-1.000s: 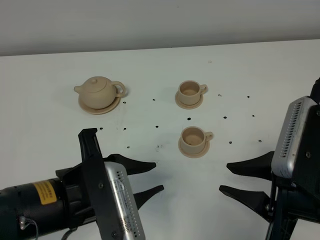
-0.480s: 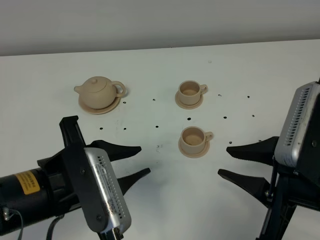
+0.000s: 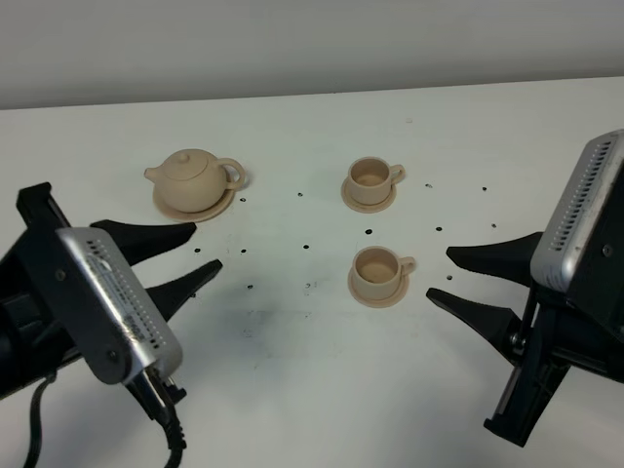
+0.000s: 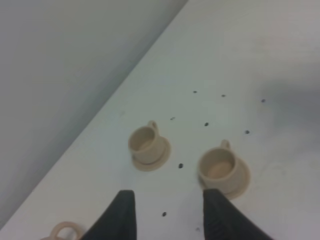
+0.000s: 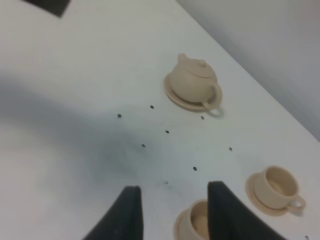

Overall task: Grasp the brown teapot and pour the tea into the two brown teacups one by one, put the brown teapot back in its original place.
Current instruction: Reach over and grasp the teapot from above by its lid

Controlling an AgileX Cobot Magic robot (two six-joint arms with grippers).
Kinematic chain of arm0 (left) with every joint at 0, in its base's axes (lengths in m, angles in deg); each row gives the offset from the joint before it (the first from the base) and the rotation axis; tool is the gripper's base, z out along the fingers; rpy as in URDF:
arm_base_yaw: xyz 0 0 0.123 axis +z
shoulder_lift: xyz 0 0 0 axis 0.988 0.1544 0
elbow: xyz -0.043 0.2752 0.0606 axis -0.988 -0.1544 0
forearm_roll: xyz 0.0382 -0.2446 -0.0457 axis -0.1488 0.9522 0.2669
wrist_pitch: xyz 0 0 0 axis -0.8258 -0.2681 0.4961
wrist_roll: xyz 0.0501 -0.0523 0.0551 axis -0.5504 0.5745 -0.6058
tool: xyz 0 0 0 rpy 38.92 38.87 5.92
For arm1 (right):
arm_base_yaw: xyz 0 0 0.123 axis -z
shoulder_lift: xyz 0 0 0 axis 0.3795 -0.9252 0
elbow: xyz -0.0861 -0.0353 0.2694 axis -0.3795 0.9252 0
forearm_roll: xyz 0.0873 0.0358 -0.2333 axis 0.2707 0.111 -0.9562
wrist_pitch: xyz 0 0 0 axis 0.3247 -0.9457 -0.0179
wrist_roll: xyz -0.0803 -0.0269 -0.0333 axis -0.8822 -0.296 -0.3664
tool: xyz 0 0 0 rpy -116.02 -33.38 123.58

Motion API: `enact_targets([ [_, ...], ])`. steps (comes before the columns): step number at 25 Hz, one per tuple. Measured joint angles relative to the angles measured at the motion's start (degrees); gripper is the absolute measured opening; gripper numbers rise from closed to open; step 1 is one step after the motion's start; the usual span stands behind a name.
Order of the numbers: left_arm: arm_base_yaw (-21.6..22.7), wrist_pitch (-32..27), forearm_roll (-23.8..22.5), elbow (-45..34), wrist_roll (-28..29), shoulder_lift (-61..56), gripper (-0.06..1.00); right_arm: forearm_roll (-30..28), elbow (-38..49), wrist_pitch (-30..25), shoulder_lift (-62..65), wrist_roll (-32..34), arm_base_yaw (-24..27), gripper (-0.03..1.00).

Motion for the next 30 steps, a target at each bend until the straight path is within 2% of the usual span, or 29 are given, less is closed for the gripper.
enact_targets([
  [22,12.85,-0.98,-1.23,-0.22,-1.30,-8.58,0.31,-0.05,0.00,1.08,0.00,0.26,15.44,0.34],
  [30,13.45,-2.13,-1.39,-2.87,1.15,-11.42,0.31,-0.10,0.00,1.08,0.00,4.08,21.34,0.34],
])
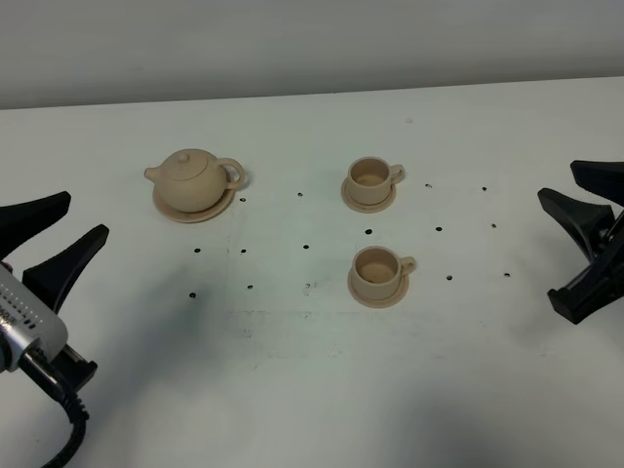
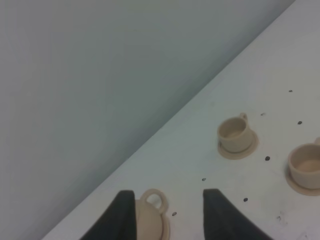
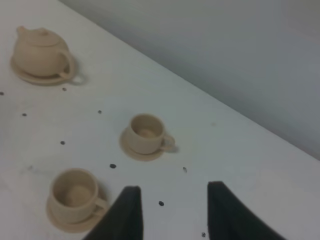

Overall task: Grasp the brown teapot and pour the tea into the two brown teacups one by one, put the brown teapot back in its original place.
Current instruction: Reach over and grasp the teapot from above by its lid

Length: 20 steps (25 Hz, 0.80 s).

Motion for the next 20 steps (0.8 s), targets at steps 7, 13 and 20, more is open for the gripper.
enact_targets([
  [7,0.05,0.31,-1.58,0.00,4.01,-0.02,0.31,-0.38,0.00,-1.90,4.06,2.73,4.89,0.34],
  [13,4.16,1.76,-2.79,0.00,6.25,-0.02,0.31,-6.30,0.00,-2.52,5.95,7.81,7.15,0.34],
  [20,12.83,2.28,-2.79,0.00,8.74,-3.28,0.31,-15.34,0.00,-1.32,5.95,17.63,9.33,0.34],
])
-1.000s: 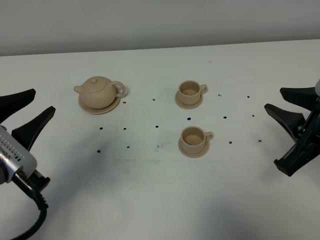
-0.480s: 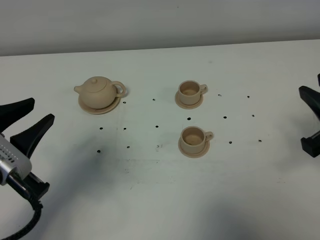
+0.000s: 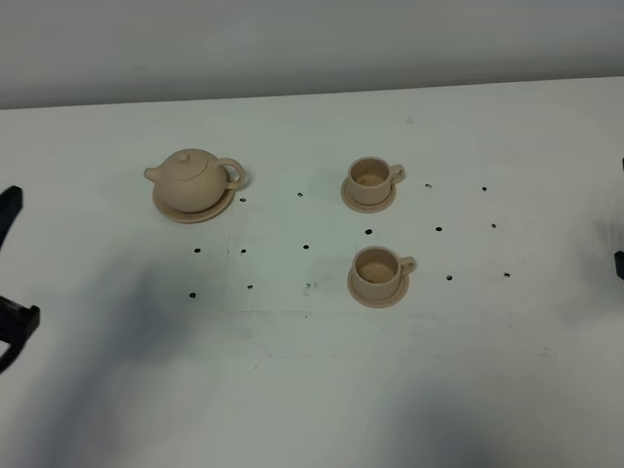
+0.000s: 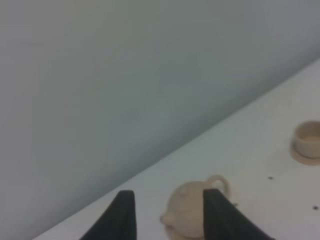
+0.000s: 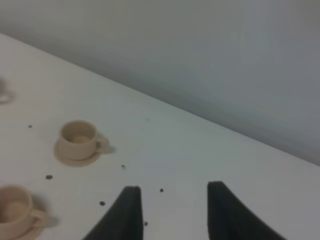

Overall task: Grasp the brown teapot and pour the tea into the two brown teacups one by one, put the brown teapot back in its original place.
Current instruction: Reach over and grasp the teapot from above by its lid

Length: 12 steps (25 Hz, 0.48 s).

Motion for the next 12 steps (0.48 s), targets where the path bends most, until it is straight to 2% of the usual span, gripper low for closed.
enact_targets([
  [4,3.32,0.12,0.00,0.00,3.03,-2.59,0.31,-3.19,0.00,-0.08,0.13,4.33,0.63,0.34],
  [12,4.13,-0.44,0.00,0.00,3.52,-6.66,0.31,-11.82,0.00,-4.22,8.04,13.28,0.63,0.34],
])
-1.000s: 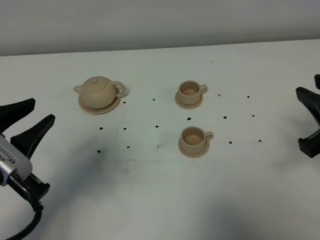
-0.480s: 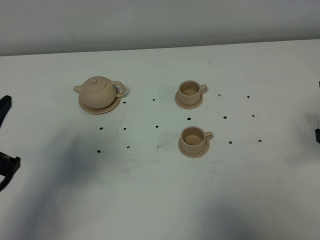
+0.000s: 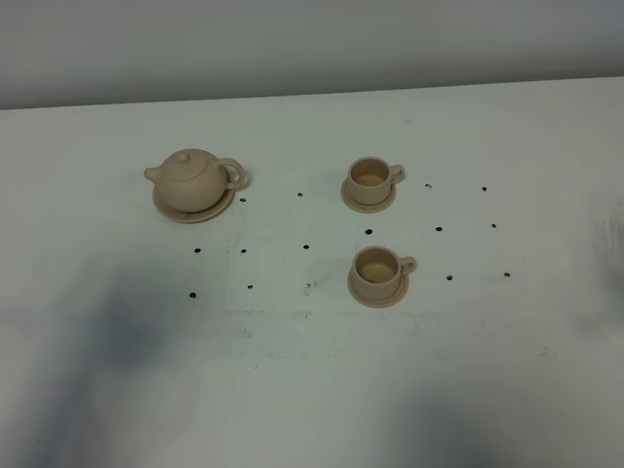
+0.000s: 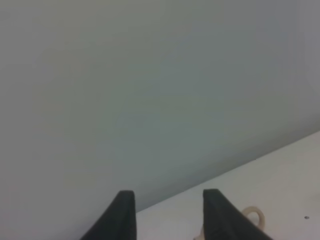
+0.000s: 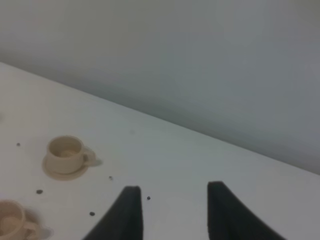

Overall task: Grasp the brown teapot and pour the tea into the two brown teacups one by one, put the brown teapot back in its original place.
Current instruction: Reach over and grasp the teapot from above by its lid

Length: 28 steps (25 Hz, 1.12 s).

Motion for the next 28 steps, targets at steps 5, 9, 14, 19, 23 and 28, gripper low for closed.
enact_targets([
  [5,2.22,-0.12,0.05,0.00,0.26,-2.07,0.31,-10.03,-1.27,-4.41,4.52,10.52,1.10,0.34],
  [9,2.45,-0.66,0.05,0.00,0.66,-2.51,0.31,-23.63,-4.28,-9.22,6.56,22.40,1.17,0.34],
  [14,2.45,-0.70,0.05,0.00,0.92,-2.66,0.31,-36.60,-6.65,-15.66,8.66,34.75,1.17,0.33],
  [19,2.46,-0.65,0.05,0.00,0.94,-2.66,0.31,-33.75,-6.87,-20.76,11.92,34.09,1.17,0.32],
  [23,2.46,-0.65,0.05,0.00,0.99,-2.66,0.31,-27.12,-6.87,-23.43,16.27,29.67,0.68,0.32],
  [28,2.46,-0.65,0.05,0.00,1.18,-2.66,0.31,-21.66,-6.87,-28.97,20.63,26.00,-0.16,0.32],
])
